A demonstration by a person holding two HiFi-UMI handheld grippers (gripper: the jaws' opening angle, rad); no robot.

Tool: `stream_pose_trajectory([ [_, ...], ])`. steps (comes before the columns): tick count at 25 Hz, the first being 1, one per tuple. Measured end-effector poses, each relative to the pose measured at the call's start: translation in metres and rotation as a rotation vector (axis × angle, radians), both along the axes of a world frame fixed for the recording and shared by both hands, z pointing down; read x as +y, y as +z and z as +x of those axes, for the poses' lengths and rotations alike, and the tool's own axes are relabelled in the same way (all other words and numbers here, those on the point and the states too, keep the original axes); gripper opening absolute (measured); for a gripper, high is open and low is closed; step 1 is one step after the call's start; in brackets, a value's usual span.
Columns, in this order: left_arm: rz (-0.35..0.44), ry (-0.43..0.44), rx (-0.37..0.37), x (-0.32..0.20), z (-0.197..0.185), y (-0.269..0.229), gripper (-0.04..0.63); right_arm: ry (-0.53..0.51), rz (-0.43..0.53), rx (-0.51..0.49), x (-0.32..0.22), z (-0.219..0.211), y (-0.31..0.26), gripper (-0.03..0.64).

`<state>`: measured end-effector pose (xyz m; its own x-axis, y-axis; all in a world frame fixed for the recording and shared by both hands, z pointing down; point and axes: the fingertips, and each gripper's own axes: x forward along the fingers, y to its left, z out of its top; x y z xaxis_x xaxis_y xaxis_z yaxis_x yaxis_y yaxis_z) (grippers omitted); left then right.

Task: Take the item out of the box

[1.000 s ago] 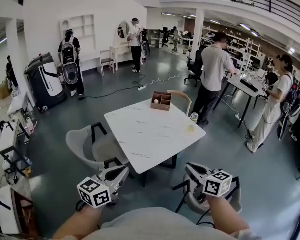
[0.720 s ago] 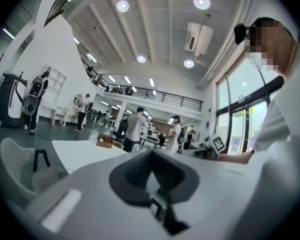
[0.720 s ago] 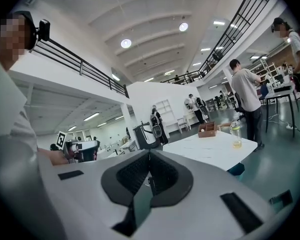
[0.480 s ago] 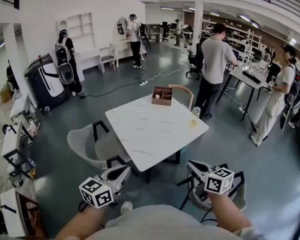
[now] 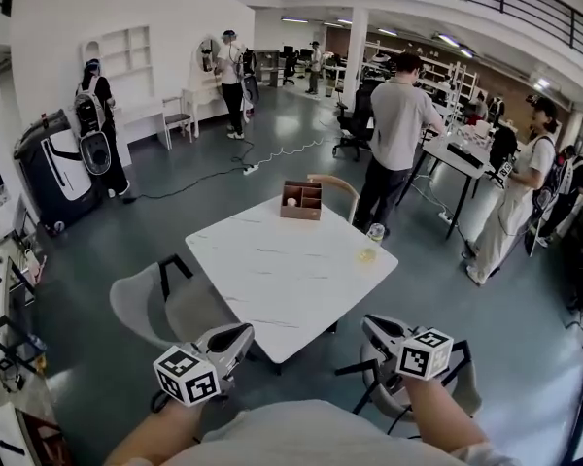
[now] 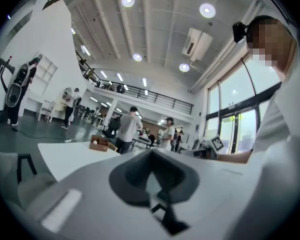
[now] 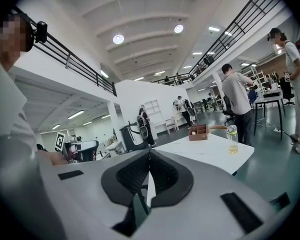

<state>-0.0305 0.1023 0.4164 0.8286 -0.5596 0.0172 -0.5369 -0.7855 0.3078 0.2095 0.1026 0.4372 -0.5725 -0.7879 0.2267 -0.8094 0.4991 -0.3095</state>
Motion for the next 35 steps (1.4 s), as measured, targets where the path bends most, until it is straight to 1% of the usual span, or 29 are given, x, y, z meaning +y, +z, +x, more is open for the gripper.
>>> stream_pose_trajectory([
  [4, 0.005, 0.039, 0.004, -0.043, -0.025, -0.001, 0.000, 0.032, -0.009, 0.005, -0.035, -0.029, -0.001, 0.008],
  [10, -0.001, 0.074, 0.004, -0.104, -0.065, 0.000, 0.000, 0.054, -0.016, 0.015, -0.087, -0.073, -0.002, 0.008],
  [17, -0.010, 0.126, 0.015, -0.153, -0.089, 0.001, -0.001, 0.116, -0.022, 0.017, -0.129, -0.095, -0.006, 0.008],
  [27, -0.019, 0.169, 0.019, -0.197, -0.099, 0.004, 0.000, 0.165, -0.042, 0.015, -0.166, -0.105, 0.002, 0.008],
  [31, -0.033, 0.164, 0.017, -0.208, -0.100, 0.008, 0.000, 0.158, -0.050, 0.016, -0.176, -0.105, 0.007, 0.008],
  [35, -0.049, 0.154, 0.006, -0.215, -0.090, 0.017, -0.001, 0.152, -0.068, 0.003, -0.185, -0.094, 0.019, 0.008],
])
